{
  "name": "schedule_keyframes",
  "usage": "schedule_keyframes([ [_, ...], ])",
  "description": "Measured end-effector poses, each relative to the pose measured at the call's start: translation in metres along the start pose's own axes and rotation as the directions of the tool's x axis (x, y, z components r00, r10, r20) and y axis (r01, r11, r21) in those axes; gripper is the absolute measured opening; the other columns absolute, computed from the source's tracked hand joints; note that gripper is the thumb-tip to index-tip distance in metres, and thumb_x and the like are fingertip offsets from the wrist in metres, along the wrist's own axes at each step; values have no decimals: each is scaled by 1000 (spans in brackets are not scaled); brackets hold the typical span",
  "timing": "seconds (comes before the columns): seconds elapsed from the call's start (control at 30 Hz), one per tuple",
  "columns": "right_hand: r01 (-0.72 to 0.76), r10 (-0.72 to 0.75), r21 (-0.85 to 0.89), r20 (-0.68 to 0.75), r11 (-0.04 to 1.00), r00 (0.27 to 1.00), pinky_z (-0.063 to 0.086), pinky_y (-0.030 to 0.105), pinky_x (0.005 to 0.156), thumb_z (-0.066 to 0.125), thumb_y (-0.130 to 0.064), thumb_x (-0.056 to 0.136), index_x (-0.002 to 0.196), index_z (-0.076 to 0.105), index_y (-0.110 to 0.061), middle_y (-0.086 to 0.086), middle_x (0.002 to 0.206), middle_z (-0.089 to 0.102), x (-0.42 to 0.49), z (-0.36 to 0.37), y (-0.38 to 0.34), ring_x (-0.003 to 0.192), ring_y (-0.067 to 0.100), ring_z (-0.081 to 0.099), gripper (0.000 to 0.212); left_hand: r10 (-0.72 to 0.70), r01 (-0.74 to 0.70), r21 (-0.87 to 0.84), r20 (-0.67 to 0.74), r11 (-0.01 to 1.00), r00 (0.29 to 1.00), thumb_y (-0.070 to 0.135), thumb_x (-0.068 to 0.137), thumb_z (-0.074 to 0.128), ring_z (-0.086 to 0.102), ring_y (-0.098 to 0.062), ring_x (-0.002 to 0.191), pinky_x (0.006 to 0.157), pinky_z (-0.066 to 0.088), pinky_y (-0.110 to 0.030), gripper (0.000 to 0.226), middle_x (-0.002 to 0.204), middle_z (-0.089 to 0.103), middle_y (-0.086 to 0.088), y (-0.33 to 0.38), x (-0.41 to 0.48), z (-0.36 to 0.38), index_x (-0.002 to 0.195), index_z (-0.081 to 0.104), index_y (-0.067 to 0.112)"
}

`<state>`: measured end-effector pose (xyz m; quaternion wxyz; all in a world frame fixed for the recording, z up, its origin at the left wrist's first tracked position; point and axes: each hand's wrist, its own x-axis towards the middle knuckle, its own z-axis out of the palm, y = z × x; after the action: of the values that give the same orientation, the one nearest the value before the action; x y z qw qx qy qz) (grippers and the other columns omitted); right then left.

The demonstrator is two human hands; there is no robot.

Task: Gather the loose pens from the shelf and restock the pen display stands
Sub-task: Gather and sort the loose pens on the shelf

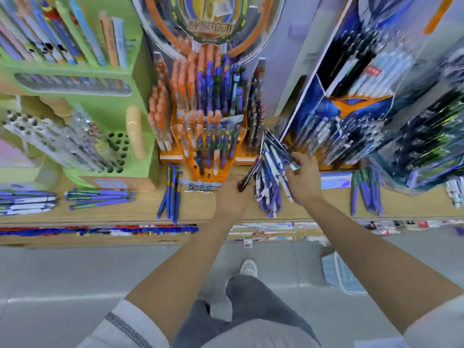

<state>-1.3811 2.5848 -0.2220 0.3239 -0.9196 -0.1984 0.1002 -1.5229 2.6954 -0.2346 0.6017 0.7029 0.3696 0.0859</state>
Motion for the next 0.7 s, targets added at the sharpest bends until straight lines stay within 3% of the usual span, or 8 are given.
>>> schedule_keyframes([
  [0.07,74,-70,-103,36,992,997,38,27,74,53,-18,98,137,47,-9,14,140,36,11,0,6,87,33,61,41,29,-25,86,-56,996,998,22,95,54,52,-23,66,58,33,-29,13,66,57,1,6,11,15,87,63,17],
  [0.17,117,-98,-237,89,965,991,41,31,66,49,-16,98,136,49,-9,15,134,42,20,3,11,92,34,60,38,7,14,161,-125,987,992,20,95,51,60,-29,85,66,41,-31,20,89,68,-11,13,22,32,105,68,15],
  [0.27,104,-78,-230,118,968,990,45,33,63,51,-14,97,134,50,-11,11,125,54,23,5,15,92,29,60,37,-19,46,176,-153,983,988,17,94,51,62,-35,85,69,45,-35,23,90,68,-17,16,29,44,109,66,10],
  [0.47,98,-78,-221,98,970,992,39,29,59,58,-16,94,123,55,-15,9,115,57,32,-1,15,83,28,61,29,-83,103,145,-137,984,987,27,92,61,63,-34,81,67,46,-34,17,86,70,-14,16,46,53,94,69,12],
  [0.53,122,-106,-225,79,967,991,42,31,62,59,-14,92,118,57,-15,7,117,55,31,-2,12,87,28,61,26,-107,123,122,-134,985,985,26,91,63,64,-30,76,70,49,-35,15,80,70,-9,18,50,54,89,69,13],
  [0.7,110,-101,-174,59,979,993,53,35,70,64,-9,89,119,59,-14,4,108,68,35,-2,9,93,26,64,31,-148,151,35,-76,988,986,18,89,60,55,-22,52,57,44,-30,19,57,59,-2,16,55,49,71,60,20],
])
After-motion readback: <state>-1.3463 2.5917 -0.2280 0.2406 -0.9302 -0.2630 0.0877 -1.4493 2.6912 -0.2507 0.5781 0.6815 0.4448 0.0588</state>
